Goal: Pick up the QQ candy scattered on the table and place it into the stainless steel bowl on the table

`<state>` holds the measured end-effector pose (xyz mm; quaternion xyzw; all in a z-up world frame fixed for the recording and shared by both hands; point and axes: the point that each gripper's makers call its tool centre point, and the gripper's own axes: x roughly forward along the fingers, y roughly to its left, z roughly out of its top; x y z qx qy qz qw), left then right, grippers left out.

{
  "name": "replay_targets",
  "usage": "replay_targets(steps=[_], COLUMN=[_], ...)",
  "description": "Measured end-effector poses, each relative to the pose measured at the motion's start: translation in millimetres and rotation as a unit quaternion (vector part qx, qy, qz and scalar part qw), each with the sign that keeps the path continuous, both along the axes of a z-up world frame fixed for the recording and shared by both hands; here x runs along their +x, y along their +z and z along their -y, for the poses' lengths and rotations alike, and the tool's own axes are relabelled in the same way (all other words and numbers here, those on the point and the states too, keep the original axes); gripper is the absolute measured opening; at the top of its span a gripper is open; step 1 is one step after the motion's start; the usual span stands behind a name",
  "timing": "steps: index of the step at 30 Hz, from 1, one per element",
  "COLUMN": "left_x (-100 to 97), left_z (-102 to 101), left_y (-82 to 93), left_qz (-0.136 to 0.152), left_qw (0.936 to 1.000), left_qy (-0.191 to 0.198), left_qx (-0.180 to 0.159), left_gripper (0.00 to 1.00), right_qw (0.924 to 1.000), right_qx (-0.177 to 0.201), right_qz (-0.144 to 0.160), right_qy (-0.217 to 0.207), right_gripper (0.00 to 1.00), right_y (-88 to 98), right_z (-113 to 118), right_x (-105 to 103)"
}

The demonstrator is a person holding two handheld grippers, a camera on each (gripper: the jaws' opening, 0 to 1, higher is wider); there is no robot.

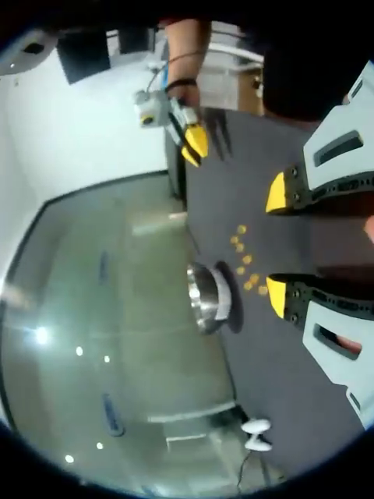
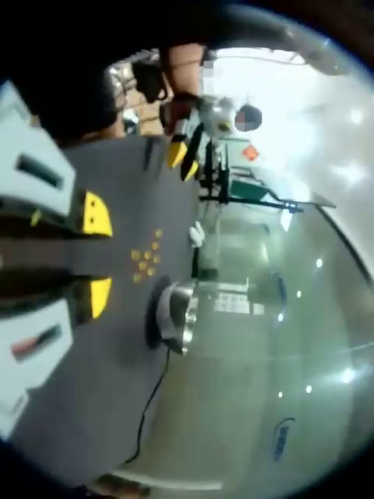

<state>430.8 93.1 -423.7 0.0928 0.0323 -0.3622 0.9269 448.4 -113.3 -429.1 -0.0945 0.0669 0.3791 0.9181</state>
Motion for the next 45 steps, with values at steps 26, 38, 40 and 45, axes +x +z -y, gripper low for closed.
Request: replay_targets(steps=[26, 38, 40, 45], left_x=[2.5, 1.6, 0.7, -0.3], left_z=[1, -9, -10, -13], left_y=[1.1, 2.6, 3.0, 1.9], left_qz=[0.012, 0.012, 0.010, 0.010], left_qw=[0.9999, 0.9999, 0.9999, 0.9998], left_qy=[-0.002, 0.009, 0.009, 0.016], left_qx=[0.004, 0.006, 0.003, 0.006], left_gripper=[0.31, 0.30, 0.30, 0.30], right_qw=[0.9989, 0.9933, 0.9920, 0.9899], right_qx=[-0.036, -0.068, -0.064, -0.067], right_qz=[-0.028, -0.047, -0.057, -0.074], right_qy=[0.008, 0.080, 0.093, 0.100], right_gripper=[0.23, 0.23, 0.23, 0.23], right_y=[-22.3, -30.4, -32.0, -39.0], right_z=[-1, -68, -76, -91], right_x=[14, 56, 59, 73])
